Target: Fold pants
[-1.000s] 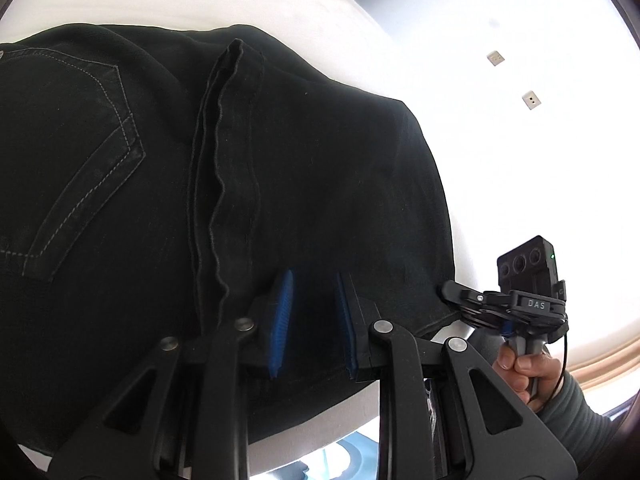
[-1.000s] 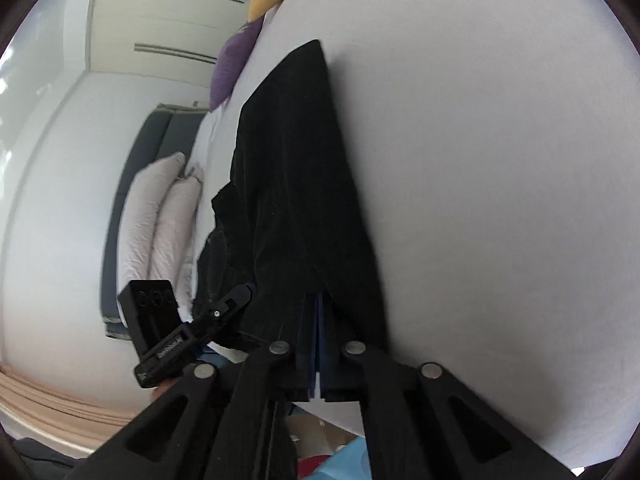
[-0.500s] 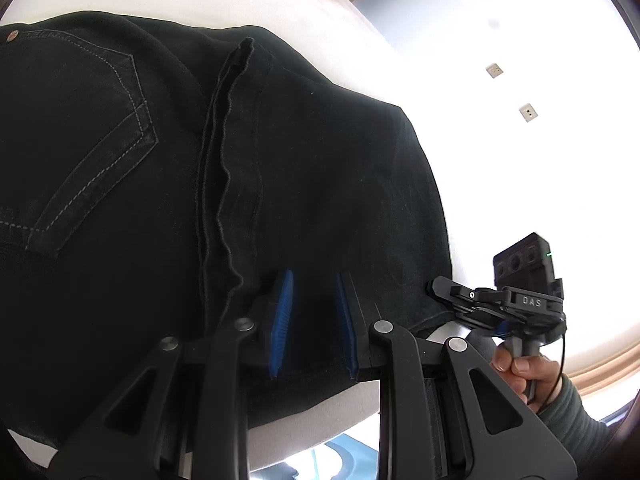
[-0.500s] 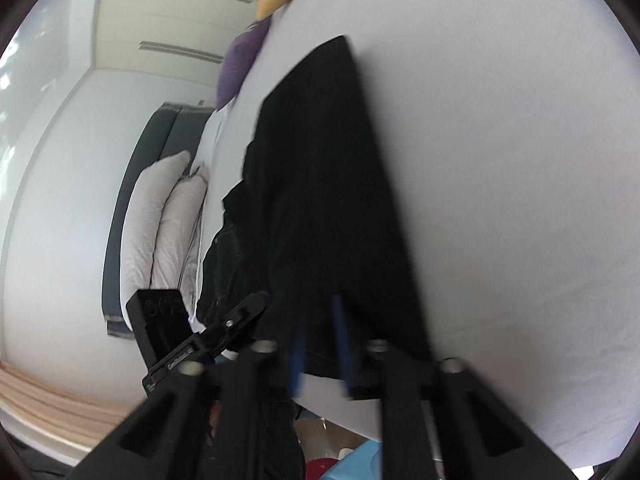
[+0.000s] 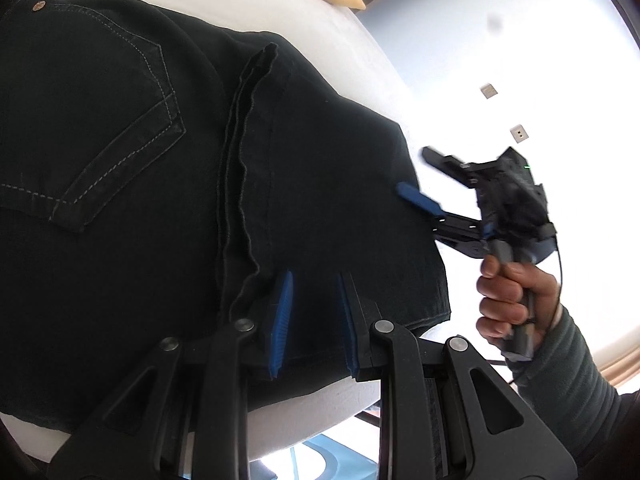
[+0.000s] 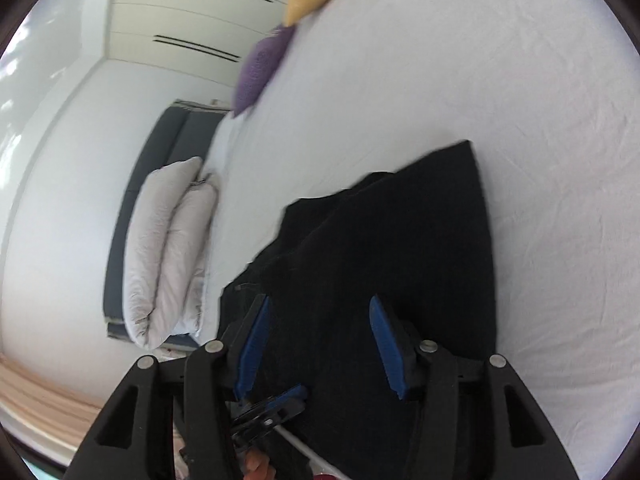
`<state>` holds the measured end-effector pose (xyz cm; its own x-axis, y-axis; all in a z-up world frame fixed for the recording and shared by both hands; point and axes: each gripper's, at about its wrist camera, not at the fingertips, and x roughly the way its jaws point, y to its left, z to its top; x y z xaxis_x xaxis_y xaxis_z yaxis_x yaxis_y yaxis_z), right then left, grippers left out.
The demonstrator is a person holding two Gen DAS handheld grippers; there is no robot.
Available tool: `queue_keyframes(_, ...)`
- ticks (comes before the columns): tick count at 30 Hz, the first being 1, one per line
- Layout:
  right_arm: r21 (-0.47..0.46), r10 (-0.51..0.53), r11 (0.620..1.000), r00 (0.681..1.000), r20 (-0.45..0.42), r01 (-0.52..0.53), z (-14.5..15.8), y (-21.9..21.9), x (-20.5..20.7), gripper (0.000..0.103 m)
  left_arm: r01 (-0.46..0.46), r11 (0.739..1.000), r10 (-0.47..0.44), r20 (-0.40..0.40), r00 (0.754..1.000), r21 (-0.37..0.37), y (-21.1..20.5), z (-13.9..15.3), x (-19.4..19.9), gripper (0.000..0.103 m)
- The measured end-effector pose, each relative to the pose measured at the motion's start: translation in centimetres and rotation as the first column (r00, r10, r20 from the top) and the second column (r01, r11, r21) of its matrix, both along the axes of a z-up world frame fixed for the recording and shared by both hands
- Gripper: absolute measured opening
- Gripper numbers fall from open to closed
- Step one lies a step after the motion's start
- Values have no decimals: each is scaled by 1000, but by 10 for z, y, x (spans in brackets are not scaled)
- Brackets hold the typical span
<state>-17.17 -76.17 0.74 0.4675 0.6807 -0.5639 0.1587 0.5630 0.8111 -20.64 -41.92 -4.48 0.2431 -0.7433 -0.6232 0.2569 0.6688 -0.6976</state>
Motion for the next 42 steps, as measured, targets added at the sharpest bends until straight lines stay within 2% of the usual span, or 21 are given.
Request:
queue_keyframes(1,-13,-16,1000,999,-38,15,-13,-6,4,39,1,1000,-1,-4,1000,-3,1,1,-2,21)
queue_keyframes(2,-4,-39,999,998,-58,39,-24,-13,5,13,0,1000,0,-8,1000,2,3,-1,-1,21)
queue_keyframes(3,7,-75,997,994,-75,76,-29,-22,2,0,-7,1000,7,-11,1000,14,6,4,-3,22)
queue_keyframes(4,23,-116,993,990,-81,118,-29,-30,-2,0,-23,999,23,-9,1000,25,6,6,0,22)
queue_keyframes(5,29,-138,990,988,-68,140,-25,-33,-9,9,-38,999,38,-3,999,28,15,16,-5,22)
queue_keyframes(6,20,-141,990,989,-45,142,-16,-31,-13,32,-61,998,61,4,998,29,25,23,-9,22)
queue_keyframes(7,18,-136,990,991,-15,137,-6,-29,-21,45,-92,995,92,9,996,30,36,30,-12,27)
queue_keyframes(8,24,-131,991,991,21,131,4,-23,-28,64,-135,991,134,13,991,26,52,39,-16,32)
queue_keyframes(9,39,-122,992,991,56,120,13,-16,-35,68,-194,981,193,13,981,20,71,45,-19,49)
queue_keyframes(10,72,-102,993,991,87,96,20,-8,-41,68,-257,966,257,15,966,8,92,51,-23,61)
queue_keyframes(13,164,-53,986,991,125,32,24,15,-53,68,-452,891,453,27,891,-33,166,69,-36,69)
queue_keyframes(15,209,-29,978,993,119,4,18,28,-54,68,-572,820,573,37,819,-29,213,76,-42,71)
queue_keyframes(18,213,-15,977,996,93,-5,11,43,-48,67,-678,735,678,12,735,-5,268,71,-48,76)
queue_keyframes(19,236,-11,972,995,97,-13,10,48,-46,67,-689,725,689,-10,725,11,279,66,-47,76)
queue_keyframes(24,267,-10,964,998,58,-6,-3,63,-42,63,-672,740,663,-178,727,13,317,15,-31,76)
queue_keyframes(27,251,0,968,999,51,-13,-7,68,-42,60,-668,744,653,-182,735,-23,324,9,-24,76)
queue_keyframes(34,245,3,969,999,35,-12,-9,64,-48,50,-667,740,644,-197,740,-85,310,-33,-1,76)
queue_keyframes(38,239,0,971,999,32,-8,-11,64,-50,46,-681,716,641,-243,728,-155,321,-49,11,74)
queue_keyframes(39,238,1,971,999,32,-8,-11,63,-51,45,-683,713,640,-248,727,-160,322,-49,14,70)
queue_keyframes(41,235,1,972,1000,29,-8,-12,63,-51,43,-687,712,646,-250,721,-143,320,-50,18,53)
queue_keyframes(42,236,0,972,1000,26,-6,-13,63,-51,41,-691,710,648,-259,716,-137,319,-54,20,35)
